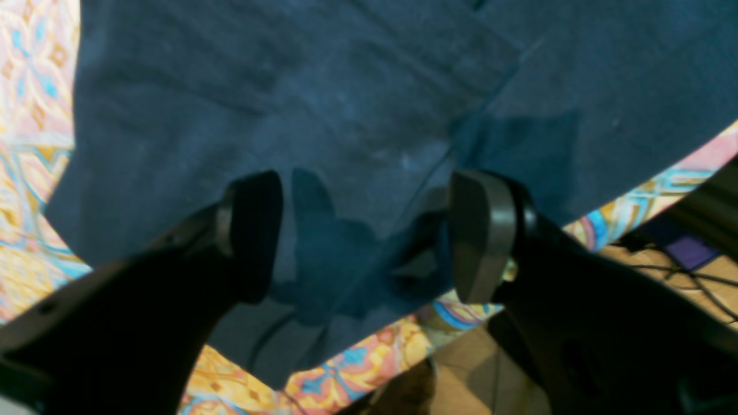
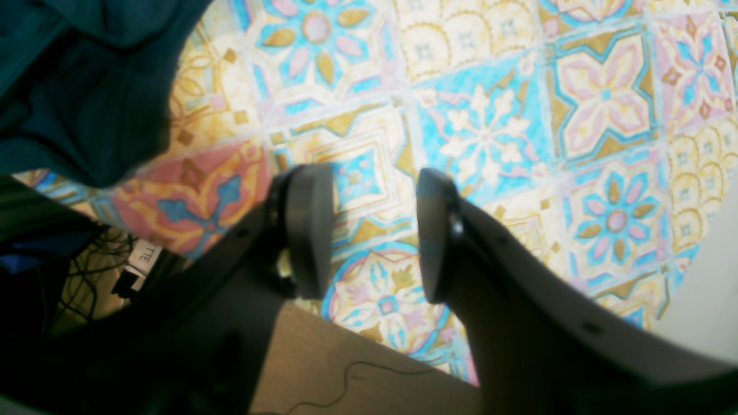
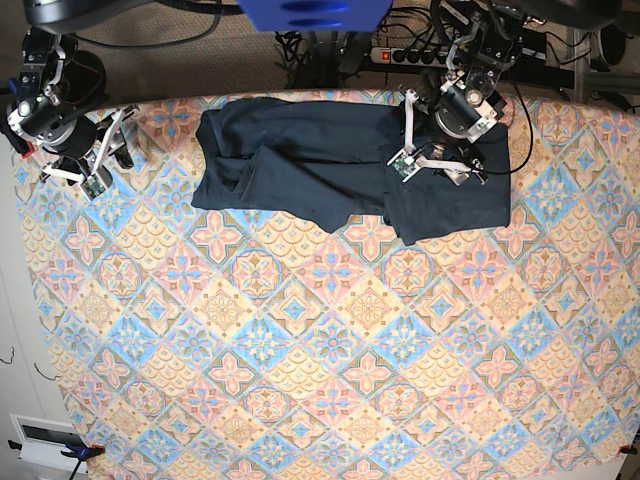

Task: Layout the t-shirt on the table in an organized manner, then fold the t-shirt properly
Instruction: 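Push the folded end with the left gripper toward the shirt's middle, then release the shirt and retract the left gripper to its end, then grasp the shirt end with the right gripper, then fold the grasped end with the right gripper over toward the left gripper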

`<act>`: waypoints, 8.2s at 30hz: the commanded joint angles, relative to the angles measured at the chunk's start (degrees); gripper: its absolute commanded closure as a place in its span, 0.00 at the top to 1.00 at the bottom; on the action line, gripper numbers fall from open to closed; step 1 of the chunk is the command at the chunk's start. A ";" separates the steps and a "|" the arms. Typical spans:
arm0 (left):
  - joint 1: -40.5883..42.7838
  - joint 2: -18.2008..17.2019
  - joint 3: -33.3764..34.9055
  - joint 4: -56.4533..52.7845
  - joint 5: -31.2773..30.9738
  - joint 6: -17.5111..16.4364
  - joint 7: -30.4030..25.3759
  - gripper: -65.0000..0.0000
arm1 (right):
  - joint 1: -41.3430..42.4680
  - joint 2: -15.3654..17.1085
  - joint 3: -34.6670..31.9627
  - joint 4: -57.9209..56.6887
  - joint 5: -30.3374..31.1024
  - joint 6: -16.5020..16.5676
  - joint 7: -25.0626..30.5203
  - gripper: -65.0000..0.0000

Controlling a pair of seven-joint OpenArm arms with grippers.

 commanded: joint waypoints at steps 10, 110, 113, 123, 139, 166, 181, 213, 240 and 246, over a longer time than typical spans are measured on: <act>-0.69 -0.35 -0.30 0.00 2.10 0.29 -0.86 0.67 | 0.14 1.04 0.70 0.85 0.54 -0.07 0.93 0.36; 9.42 -15.64 -22.19 2.46 -42.30 -0.24 -0.34 0.42 | 1.64 1.04 0.35 0.85 0.54 -0.07 0.84 0.36; 8.98 -13.97 -29.57 2.11 -49.95 -0.24 -0.34 0.43 | 1.55 1.04 0.52 0.85 0.54 -0.07 0.93 0.36; 3.97 -8.17 -44.69 -11.69 -59.70 0.38 2.83 0.43 | 1.37 0.96 0.17 0.94 0.54 -0.07 0.75 0.36; 2.47 -8.87 -35.38 -18.72 -33.33 0.38 3.71 0.42 | 1.37 -0.19 0.17 0.94 0.54 -0.07 0.66 0.36; 2.83 -7.91 -48.74 -14.15 -61.81 -3.32 4.15 0.42 | 1.37 0.16 -9.67 1.11 0.62 -0.07 -3.82 0.36; 2.47 -3.51 -48.56 -16.70 -62.43 -3.32 3.97 0.42 | 12.45 -2.21 -9.32 -6.01 23.04 -0.07 -13.67 0.62; 2.47 -3.42 -48.56 -16.88 -62.43 -3.32 4.06 0.42 | 14.91 -13.29 -9.94 -27.90 37.81 -0.07 -13.84 0.64; 2.47 -3.42 -48.56 -16.88 -62.52 -3.32 3.88 0.42 | 21.68 -13.90 -3.70 -27.90 32.54 -0.07 -13.31 0.00; 2.47 -3.34 -48.56 -16.88 -62.61 -3.32 3.88 0.42 | 27.92 -12.23 -3.78 -27.90 20.67 -0.07 -13.31 0.00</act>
